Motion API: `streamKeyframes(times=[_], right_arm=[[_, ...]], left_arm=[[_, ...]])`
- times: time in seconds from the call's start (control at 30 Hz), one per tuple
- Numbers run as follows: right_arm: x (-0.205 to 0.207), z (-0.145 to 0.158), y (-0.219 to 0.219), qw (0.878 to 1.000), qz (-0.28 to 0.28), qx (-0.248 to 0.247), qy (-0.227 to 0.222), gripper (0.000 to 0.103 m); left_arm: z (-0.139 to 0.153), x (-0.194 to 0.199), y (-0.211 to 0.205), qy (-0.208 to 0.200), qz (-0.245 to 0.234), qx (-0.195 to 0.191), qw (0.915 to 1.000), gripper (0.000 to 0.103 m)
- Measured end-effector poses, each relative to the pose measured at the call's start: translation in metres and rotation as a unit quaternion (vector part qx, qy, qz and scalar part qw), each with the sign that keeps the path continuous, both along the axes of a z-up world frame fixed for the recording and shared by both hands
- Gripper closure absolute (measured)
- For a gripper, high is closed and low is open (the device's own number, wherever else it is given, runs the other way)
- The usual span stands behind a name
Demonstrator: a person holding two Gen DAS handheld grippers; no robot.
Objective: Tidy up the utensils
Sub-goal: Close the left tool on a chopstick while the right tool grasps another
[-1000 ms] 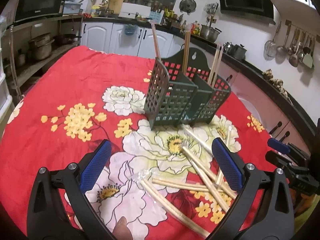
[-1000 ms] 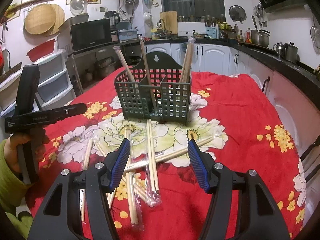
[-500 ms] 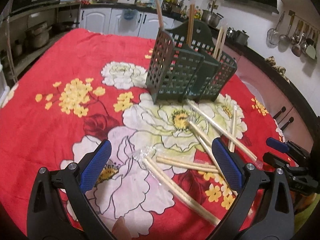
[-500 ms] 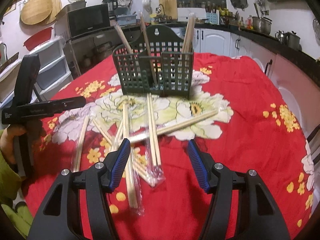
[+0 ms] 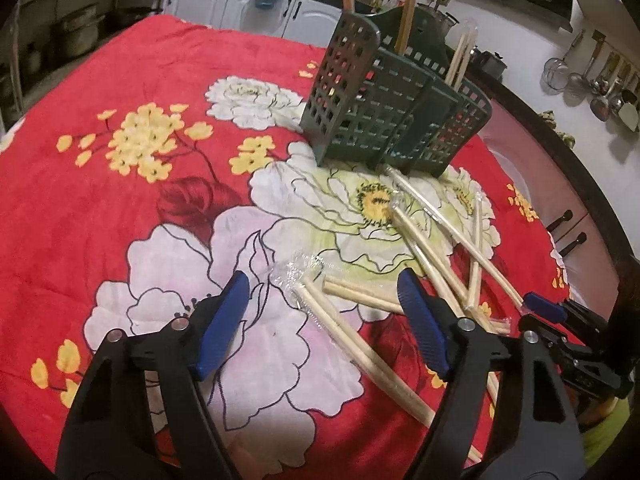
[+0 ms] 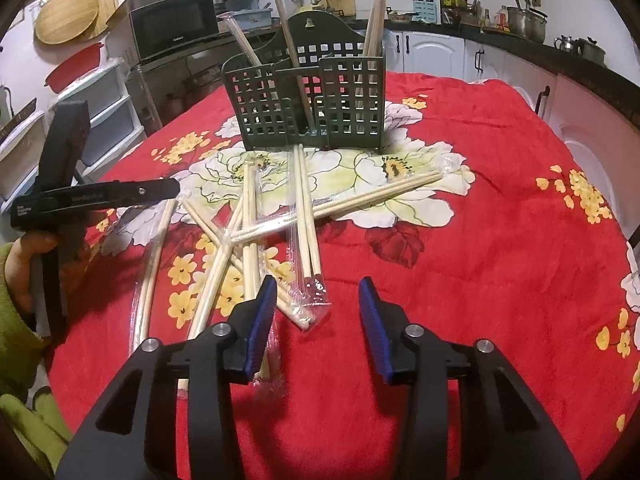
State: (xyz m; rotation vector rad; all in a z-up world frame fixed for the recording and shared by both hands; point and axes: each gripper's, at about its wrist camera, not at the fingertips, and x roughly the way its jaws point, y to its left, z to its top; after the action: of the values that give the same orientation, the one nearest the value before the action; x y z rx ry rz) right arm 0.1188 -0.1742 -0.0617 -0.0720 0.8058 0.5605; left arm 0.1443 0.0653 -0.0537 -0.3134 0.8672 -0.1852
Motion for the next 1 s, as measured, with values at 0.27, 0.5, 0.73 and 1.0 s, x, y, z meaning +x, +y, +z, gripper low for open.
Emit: streamKeyframes(times=[0.27,0.5,0.73,1.0], right_arm=[[0.0,-0.003,0.0,1.0,0.008,0.006,0.008,0.081],[0.0,-0.002,-0.002,1.0,0.008,0.008,0.007,0.083],[-0.001,0.001,-0.004,1.0,0.008,0.007,0.001,0.092],[-0.003,0.009,-0.008,1.0,0.005,0.008,-0.015,0.097]], left_arm=[[-0.003,0.003,0.004,0.005,0.006,-0.006,1.0,0.051],[-0.007,0.004,0.013,0.012,0.017,-0.009,0.9998,0.075],[-0.005,0.002,0.02,0.01,0.018,-0.018,0.9996,0.084],[0.002,-0.001,0.027,0.0,0.022,-0.027,0.9994,0.094]])
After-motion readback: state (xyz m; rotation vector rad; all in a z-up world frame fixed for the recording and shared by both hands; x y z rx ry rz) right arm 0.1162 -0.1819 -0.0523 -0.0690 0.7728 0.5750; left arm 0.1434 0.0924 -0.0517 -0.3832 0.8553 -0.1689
